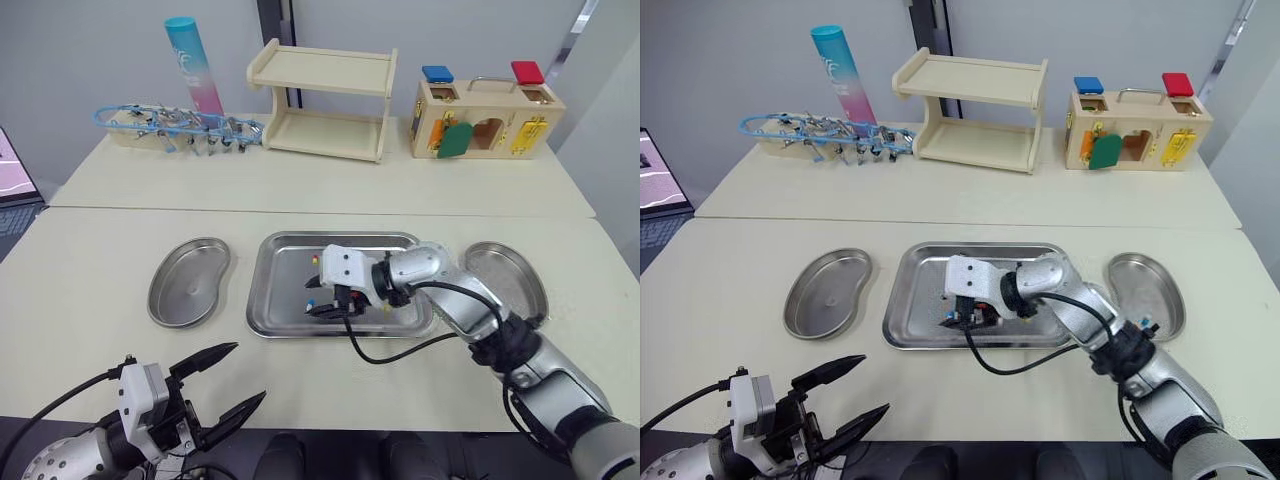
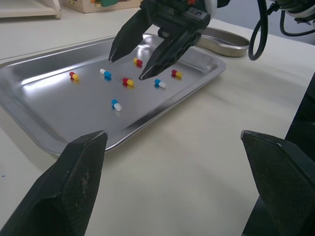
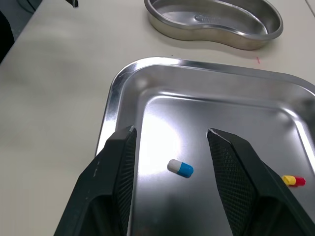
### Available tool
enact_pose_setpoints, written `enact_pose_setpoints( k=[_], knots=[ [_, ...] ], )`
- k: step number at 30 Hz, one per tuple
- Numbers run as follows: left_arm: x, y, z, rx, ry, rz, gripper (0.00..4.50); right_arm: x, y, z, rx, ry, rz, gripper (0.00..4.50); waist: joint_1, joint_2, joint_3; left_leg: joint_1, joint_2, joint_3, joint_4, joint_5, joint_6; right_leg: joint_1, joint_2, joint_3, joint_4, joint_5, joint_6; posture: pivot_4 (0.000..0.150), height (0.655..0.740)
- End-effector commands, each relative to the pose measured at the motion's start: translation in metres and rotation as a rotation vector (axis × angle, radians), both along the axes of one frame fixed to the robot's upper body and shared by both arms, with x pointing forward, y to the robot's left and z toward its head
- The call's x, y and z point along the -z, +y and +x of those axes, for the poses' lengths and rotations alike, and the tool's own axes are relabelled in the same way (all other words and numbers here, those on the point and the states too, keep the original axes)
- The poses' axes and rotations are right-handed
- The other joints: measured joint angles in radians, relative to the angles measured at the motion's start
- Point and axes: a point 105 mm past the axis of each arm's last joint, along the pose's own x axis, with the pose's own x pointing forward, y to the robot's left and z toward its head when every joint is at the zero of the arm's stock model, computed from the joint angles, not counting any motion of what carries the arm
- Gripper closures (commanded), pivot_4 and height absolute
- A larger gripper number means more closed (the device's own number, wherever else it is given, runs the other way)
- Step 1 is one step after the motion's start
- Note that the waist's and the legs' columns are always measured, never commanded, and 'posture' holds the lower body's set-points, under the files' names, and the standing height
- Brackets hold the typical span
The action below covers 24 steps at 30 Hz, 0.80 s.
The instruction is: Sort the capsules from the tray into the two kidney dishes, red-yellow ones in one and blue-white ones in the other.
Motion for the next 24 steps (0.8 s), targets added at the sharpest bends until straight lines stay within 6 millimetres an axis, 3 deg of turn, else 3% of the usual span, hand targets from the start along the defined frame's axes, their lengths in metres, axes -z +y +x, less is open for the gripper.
enact_pose_setpoints(
  k=[1, 22, 24],
  knots=[
    [-0.002, -0.002, 0.0, 0.011, -0.026, 0.008, 0.0, -0.002, 0.009, 0.007, -0.038, -0.054, -0.018, 2.03, -0.001, 0.0, 0.0, 0.0, 0.0, 0.0, 0.0, 0.0, 0.0, 0.0, 0.0, 0.0, 0.0, 0.0, 0.0, 0.15, 0.74],
    [0.002, -0.003, -0.001, 0.017, -0.025, 0.013, 0.0, 0.023, 0.013, 0.035, -0.039, 0.053, -0.126, 2.03, -0.02, 0.0, 0.0, 0.0, 0.0, 0.0, 0.0, 0.0, 0.0, -0.001, 0.0, 0.0, 0.001, 0.0, 0.0, 0.15, 0.74],
    [0.003, -0.003, 0.0, 0.016, -0.025, 0.013, 0.0, 0.025, 0.012, 0.035, -0.036, 0.063, -0.132, 2.43, -0.02, 0.0, 0.0, 0.0, 0.0, 0.0, 0.0, 0.0, 0.0, -0.001, 0.0, 0.0, 0.001, 0.0, 0.0, 0.15, 0.74]
  ],
)
